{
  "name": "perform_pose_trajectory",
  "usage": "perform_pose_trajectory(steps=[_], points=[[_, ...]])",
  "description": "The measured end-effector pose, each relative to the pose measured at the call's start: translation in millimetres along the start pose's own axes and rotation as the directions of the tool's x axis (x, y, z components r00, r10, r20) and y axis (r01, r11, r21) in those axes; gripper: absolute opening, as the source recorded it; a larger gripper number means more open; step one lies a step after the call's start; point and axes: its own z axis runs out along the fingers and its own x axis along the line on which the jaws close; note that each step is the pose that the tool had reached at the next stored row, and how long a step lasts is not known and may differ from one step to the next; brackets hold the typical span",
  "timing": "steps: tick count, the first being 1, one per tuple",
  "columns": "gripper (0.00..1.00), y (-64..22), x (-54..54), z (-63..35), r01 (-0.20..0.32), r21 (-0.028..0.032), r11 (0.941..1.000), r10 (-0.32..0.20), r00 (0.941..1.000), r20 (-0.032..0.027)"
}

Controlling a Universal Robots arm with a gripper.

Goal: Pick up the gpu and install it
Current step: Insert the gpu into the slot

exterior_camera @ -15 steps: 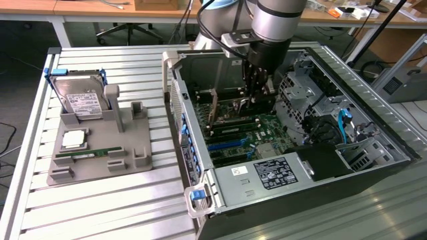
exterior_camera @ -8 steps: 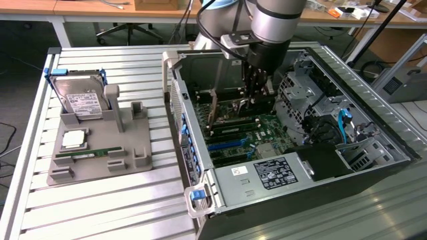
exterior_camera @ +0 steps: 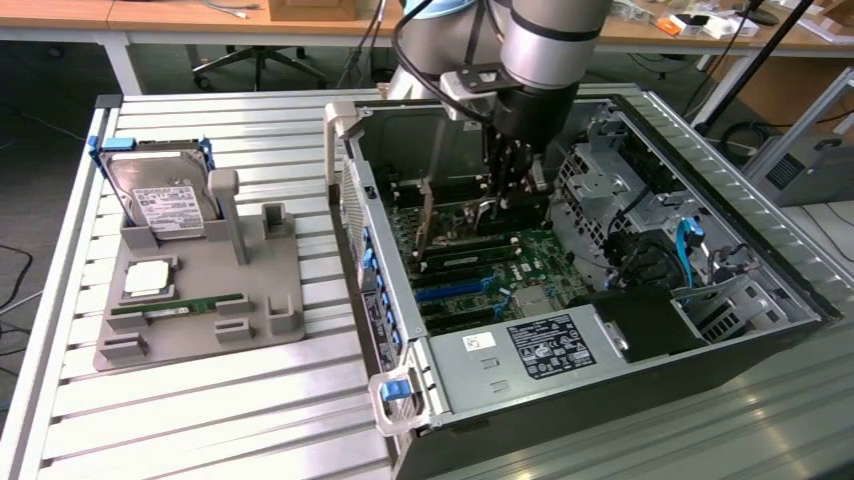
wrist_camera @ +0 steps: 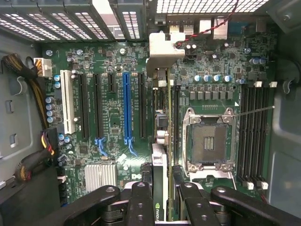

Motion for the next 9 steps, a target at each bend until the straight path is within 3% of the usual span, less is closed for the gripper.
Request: perform_pose_trajectory(steps=[5,9], points=[[0.27,0.4,0.0,2.5,0.0,-0.0001,1.0,0.0,1.0,-0.0001],[0.27,5.9,0.1,2.7,0.0,0.0,1.0,0.0,1.0,0.0]])
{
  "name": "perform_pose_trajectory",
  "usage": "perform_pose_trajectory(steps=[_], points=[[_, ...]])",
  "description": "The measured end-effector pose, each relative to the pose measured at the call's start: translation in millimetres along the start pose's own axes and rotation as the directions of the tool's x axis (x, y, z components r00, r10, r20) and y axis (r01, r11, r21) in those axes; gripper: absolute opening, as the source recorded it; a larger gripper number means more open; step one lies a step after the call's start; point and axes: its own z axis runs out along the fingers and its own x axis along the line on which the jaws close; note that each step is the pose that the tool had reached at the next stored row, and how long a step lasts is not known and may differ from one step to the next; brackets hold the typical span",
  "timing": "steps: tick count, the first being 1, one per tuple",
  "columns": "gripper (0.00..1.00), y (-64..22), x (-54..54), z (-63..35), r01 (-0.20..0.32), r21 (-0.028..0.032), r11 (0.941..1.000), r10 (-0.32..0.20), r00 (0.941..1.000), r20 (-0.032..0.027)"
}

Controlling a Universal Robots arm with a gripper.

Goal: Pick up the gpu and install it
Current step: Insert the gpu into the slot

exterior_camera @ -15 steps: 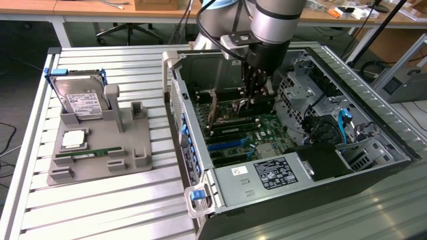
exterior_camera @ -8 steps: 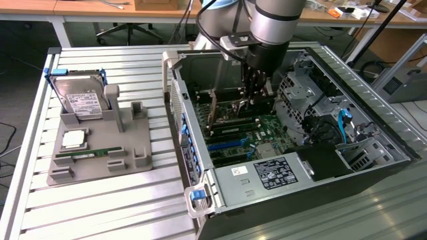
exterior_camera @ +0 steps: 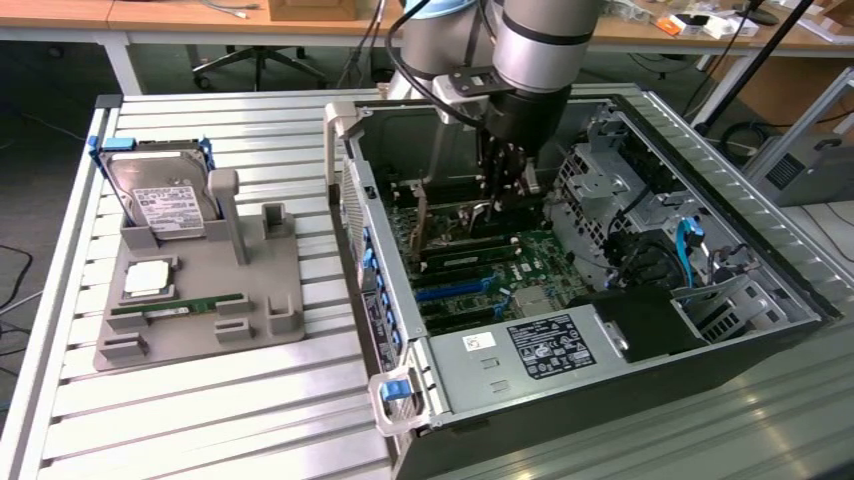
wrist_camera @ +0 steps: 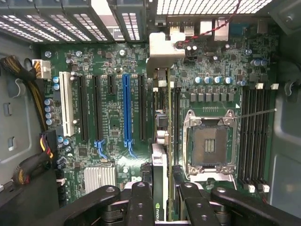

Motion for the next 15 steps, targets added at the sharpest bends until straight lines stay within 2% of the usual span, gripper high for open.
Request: perform_pose_trajectory(steps=[6,15], points=[[0.27,4.9,2.0,0.4,0.0,0.0,1.0,0.0,1.0,0.0],[0.27,7.4,16.1,1.7,0.0,0.0,1.0,0.0,1.0,0.0]])
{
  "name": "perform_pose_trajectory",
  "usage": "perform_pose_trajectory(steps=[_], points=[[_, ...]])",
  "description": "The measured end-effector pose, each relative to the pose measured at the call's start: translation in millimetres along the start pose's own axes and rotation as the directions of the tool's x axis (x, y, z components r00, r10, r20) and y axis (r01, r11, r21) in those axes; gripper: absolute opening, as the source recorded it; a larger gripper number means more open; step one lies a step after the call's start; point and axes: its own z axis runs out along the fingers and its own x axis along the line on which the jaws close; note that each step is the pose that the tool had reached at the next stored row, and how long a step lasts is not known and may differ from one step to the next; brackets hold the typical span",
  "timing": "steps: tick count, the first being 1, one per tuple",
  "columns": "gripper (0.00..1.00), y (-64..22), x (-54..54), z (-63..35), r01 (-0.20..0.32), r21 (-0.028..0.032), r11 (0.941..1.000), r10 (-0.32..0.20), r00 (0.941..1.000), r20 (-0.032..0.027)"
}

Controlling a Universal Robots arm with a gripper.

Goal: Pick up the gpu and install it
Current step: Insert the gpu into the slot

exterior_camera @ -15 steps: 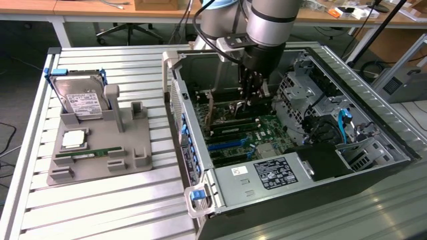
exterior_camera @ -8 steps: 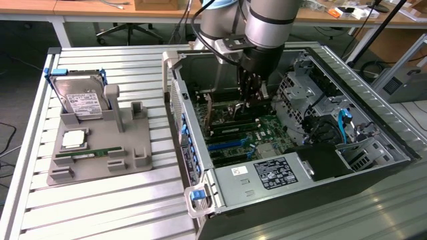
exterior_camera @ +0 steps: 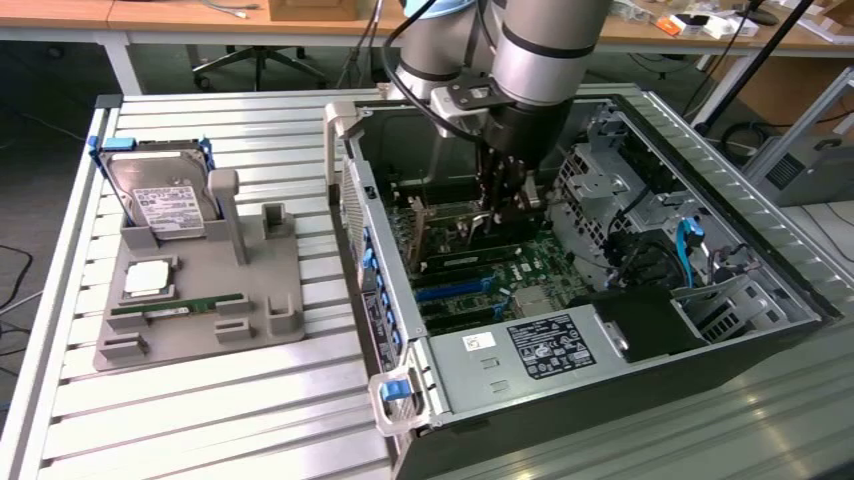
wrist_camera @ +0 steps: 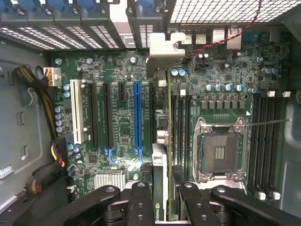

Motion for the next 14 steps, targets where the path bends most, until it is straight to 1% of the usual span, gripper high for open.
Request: perform_pose_trajectory(steps=[14], points=[[0.27,7.9,12.7,3.1,0.0,0.0,1.0,0.0,1.0,-0.0001]])
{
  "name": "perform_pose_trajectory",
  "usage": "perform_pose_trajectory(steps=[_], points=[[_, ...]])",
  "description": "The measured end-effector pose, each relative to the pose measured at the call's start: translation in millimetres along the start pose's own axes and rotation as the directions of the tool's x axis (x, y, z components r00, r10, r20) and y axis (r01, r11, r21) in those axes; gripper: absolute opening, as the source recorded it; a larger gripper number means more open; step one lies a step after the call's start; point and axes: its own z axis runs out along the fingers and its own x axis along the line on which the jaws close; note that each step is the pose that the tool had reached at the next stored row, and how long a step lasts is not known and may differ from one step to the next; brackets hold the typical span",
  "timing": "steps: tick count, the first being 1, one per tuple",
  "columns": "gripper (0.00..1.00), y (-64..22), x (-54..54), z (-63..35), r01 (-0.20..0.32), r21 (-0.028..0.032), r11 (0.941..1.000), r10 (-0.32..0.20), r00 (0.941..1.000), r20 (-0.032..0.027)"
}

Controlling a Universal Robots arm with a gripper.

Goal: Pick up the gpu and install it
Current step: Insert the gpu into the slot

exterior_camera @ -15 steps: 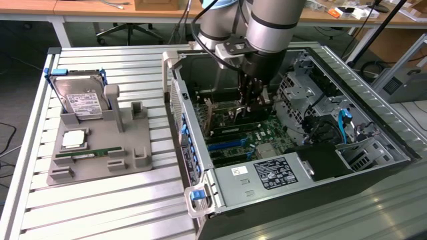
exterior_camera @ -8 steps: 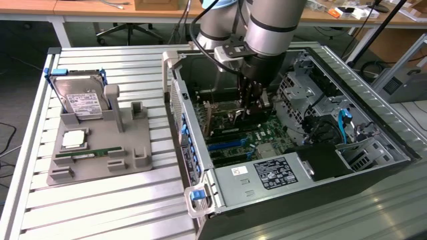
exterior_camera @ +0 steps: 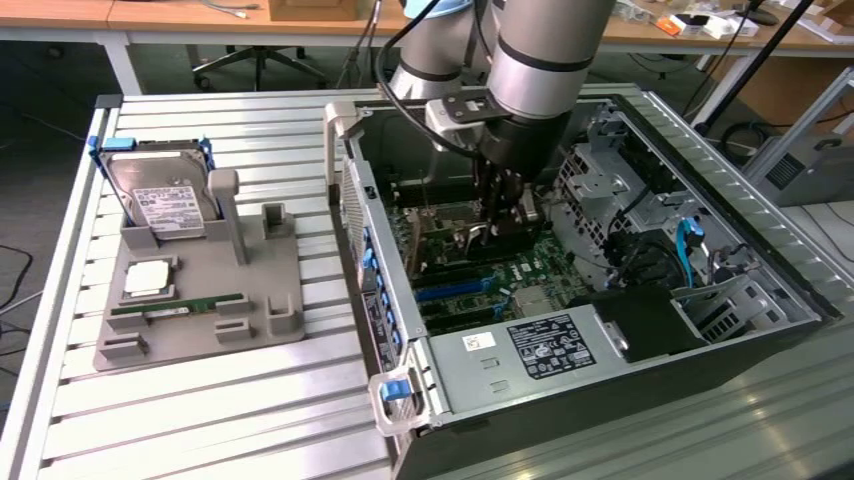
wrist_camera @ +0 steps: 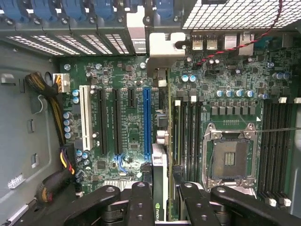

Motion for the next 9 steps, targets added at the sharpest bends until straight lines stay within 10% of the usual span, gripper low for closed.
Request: perform_pose_trajectory(steps=[6,9], points=[[0.27,2.7,3.8,1.3,0.0,-0.0009,1.0,0.0,1.0,0.0],[0.27,2.7,3.8,2.2,0.0,-0.0267,0.9996,0.0,1.0,-0.0002]])
